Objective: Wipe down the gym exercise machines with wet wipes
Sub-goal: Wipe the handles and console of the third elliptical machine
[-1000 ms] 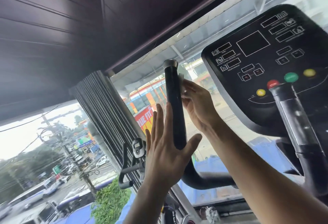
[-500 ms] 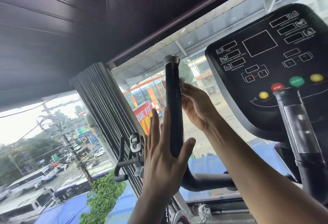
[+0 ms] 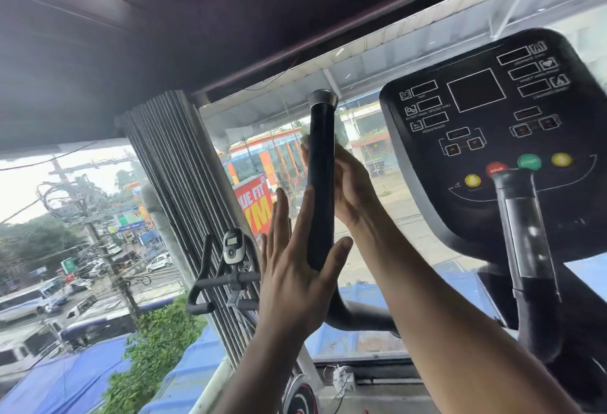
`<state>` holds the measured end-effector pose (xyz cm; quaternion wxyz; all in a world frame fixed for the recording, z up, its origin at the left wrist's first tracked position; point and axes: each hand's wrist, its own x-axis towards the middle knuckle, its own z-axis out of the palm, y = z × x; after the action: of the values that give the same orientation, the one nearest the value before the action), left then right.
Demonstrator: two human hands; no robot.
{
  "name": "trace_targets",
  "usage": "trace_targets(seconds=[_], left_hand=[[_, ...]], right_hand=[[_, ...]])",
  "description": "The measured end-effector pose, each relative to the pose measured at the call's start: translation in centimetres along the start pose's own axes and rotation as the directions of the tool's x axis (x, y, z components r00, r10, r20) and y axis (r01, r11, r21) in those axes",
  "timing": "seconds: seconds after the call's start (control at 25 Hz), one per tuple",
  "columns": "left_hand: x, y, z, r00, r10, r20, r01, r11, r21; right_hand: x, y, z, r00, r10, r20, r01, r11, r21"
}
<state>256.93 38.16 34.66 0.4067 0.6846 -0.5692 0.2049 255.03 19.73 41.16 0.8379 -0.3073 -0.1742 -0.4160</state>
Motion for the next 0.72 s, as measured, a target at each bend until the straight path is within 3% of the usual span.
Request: trace_targets(seconds=[0.2,0.28,0.36,0.52,0.72], left_hand=[[0.1,0.0,-0.2,1.0,0.004,0.011,-0.004,1.0,0.008],[0.1,0.1,-0.2,1.0,0.002,0.011,-0.002,1.0,0.003],[0.1,0.1,-0.2,1.0,0.008,0.002,-0.008,1.0,-0.018],[0.2,-0.1,0.1,1.0,-0.024,0.006,0.025,0.997,-0.07],[0.1,0.1,0.1,1.0,-0.024,0.015,0.025,0.997,-0.077]], right_hand=[[2.1,-1.0,3.0,0.991,0.016,-0.136,-0.012,1.0,0.029],[1.9,-1.0,3.1,0.983,-0.046,-0.175,0.036,0.998,-0.056],[0.7,-0.2,2.0,0.994,-0.038,-0.102,0.035,0.999,-0.028],[-0.9,0.2,0.2,0.99,-0.14,0.015,0.139,0.955,-0.263],[3.0,-2.0,2.2,0.927,-0.24,-0.287,0.151,0.942,-0.301]])
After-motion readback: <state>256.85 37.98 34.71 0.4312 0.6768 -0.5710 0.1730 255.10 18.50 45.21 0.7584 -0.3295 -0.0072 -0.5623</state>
